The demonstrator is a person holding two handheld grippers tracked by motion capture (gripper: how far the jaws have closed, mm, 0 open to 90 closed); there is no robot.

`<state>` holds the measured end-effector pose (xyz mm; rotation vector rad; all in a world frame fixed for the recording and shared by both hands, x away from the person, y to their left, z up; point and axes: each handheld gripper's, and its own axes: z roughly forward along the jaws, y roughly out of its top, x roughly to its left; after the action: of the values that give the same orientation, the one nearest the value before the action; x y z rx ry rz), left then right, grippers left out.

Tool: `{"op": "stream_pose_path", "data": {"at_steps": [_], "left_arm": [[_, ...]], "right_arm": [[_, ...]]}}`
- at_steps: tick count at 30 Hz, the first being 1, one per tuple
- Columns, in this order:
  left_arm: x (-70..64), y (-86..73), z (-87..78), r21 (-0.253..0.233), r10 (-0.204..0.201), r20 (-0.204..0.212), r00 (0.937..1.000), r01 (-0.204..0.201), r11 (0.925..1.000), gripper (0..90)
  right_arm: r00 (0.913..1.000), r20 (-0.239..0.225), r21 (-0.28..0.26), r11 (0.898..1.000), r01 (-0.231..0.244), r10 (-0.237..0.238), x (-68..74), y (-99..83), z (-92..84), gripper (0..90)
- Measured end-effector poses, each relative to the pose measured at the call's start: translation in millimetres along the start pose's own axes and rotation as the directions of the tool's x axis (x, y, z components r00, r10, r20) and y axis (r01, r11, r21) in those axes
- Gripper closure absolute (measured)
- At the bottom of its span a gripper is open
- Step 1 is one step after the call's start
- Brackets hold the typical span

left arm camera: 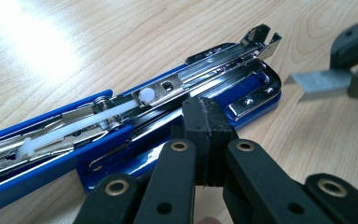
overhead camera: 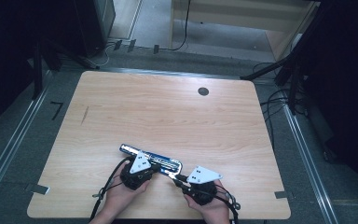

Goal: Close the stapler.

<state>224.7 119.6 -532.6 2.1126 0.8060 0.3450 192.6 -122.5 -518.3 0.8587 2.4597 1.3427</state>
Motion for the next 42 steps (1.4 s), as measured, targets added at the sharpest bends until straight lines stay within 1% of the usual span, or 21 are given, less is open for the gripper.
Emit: {"op": "stream_pose_path", "data": {"at_steps": [5,10,13,18,23,26,27,34,36,42], "left_arm": [[-0.1,0.0,0.0,-0.001,-0.001,0.0,1.0,0.001,1.0,90.0],[0.1,0.0,0.0,0.0,-0.001,0.0,1.0,0.001,1.0,90.0],[0.1,0.0,0.0,0.0,0.0,0.0,1.0,0.0,1.0,90.0],[-0.3,0.0,-0.1,0.0,-0.001,0.0,1.0,0.001,1.0,90.0],[-0.3,0.0,-0.1,0.0,0.0,-0.001,1.0,0.0,1.0,90.0],[-0.3,0.0,-0.1,0.0,0.0,-0.001,1.0,0.0,1.0,90.0],[-0.3,0.0,-0.1,0.0,-0.001,-0.001,1.0,0.001,1.0,90.0],[-0.1,0.0,0.1,-0.001,-0.002,0.0,1.0,0.002,1.0,90.0],[-0.2,0.0,0.0,-0.001,-0.001,0.0,1.0,0.001,1.0,90.0],[-0.4,0.0,0.1,-0.002,-0.003,-0.001,1.0,0.003,1.0,90.0]], "right_arm": [[0.9999,0.011,-0.006,1.0,0.005,-0.005,-5.6,2.4,-6.6,80.1],[0.9998,0.017,-0.005,1.0,0.012,-0.012,-9.5,4.6,-8.3,80.1],[0.9998,0.016,-0.002,1.0,0.014,-0.014,-12.1,7.0,-8.4,80.0],[0.9993,0.009,0.005,0.999,0.035,-0.035,-14.7,11.4,-7.3,80.1],[0.9992,0.007,0.004,0.999,0.04,-0.04,-17.6,13.7,-7.5,80.0],[0.9992,0.004,0.012,0.999,0.039,-0.039,-20.0,15.7,-7.8,80.1],[0.9987,0.001,0.014,0.999,0.05,-0.05,-21.6,16.8,-7.1,80.1],[0.9979,-0.005,0.025,0.998,0.064,-0.064,-24.6,20.1,-4.6,80.1],[0.9969,-0.005,0.027,0.996,0.079,-0.079,-25.5,23.9,-3.8,80.0],[0.995,-0.014,0.035,0.994,0.099,-0.099,-27.0,31.3,-2.5,80.0]]}}
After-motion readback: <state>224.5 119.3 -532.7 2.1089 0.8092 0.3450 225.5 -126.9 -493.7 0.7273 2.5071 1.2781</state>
